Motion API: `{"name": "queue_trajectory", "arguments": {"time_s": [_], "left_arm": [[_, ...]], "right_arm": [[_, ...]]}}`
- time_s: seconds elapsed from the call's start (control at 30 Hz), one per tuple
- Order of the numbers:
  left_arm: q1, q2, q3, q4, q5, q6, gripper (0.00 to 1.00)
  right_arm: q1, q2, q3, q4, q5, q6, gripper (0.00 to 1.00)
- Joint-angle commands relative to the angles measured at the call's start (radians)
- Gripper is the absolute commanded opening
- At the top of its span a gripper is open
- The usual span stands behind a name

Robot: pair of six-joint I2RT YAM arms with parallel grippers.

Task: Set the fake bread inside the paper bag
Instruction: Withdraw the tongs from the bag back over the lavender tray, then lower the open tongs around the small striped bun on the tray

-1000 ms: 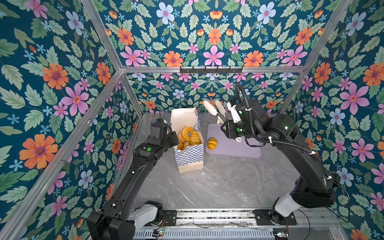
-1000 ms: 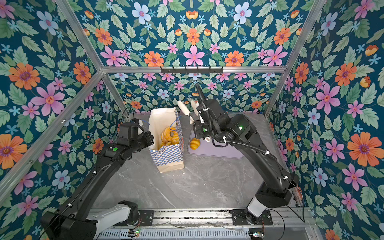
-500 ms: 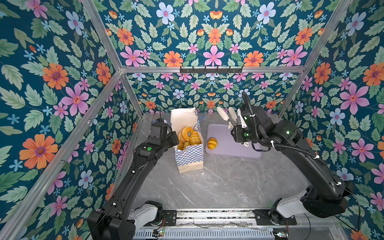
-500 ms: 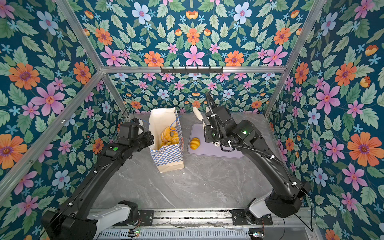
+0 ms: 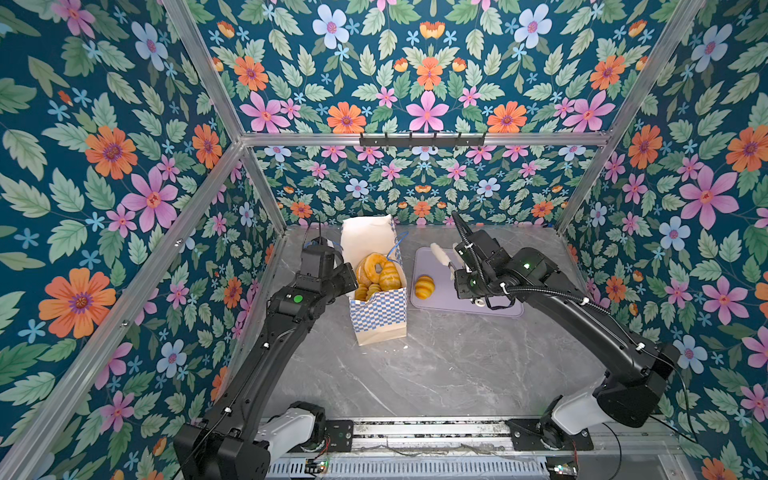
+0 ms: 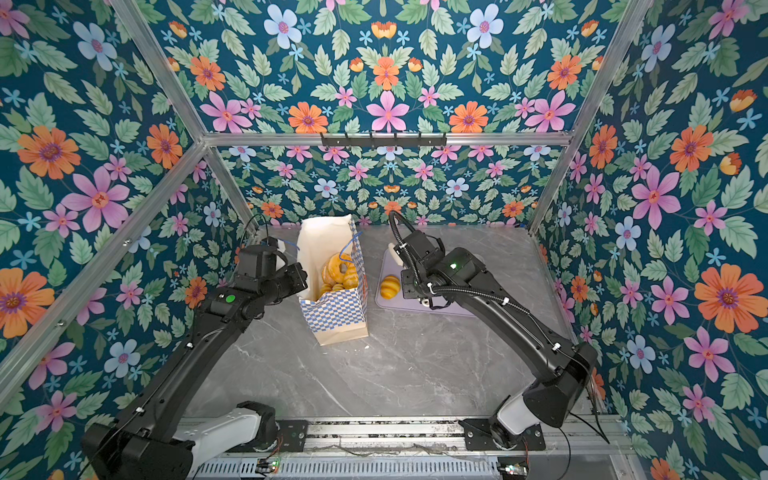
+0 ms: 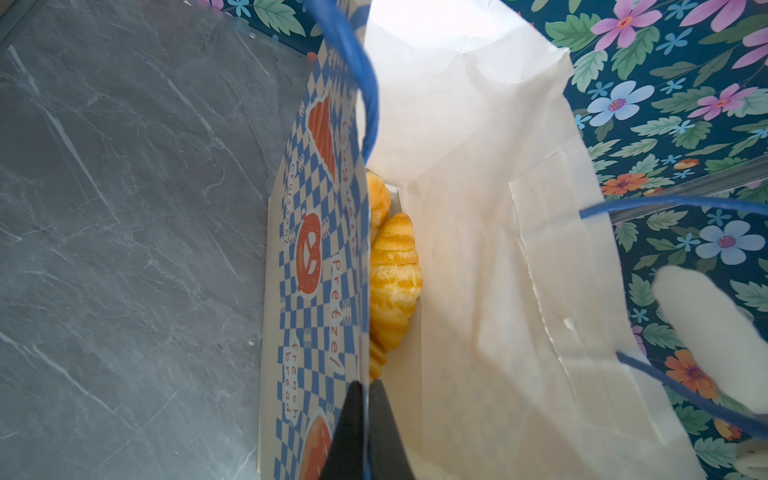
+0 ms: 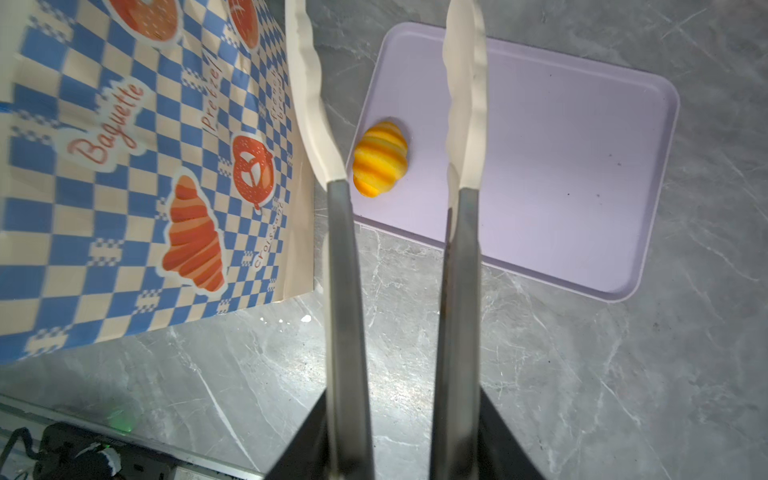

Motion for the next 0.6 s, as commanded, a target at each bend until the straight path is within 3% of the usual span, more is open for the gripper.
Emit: {"name": "queue_trajectory", "arguments": {"time_s": [0.0,0.57], "left_arm": [[0.001,0.0,-0.005,-0.016,-0.002,0.013,0.05],[0.001,-0.009,-0.017,-0.019,-0.01,0.013,0.05]], "right_arm": [[0.001,0.014,-0.024,0.051,-0.007,0.027,0.42],[0.001,0.158,-0.096,0.123,-0.076,0.055,0.42]]}}
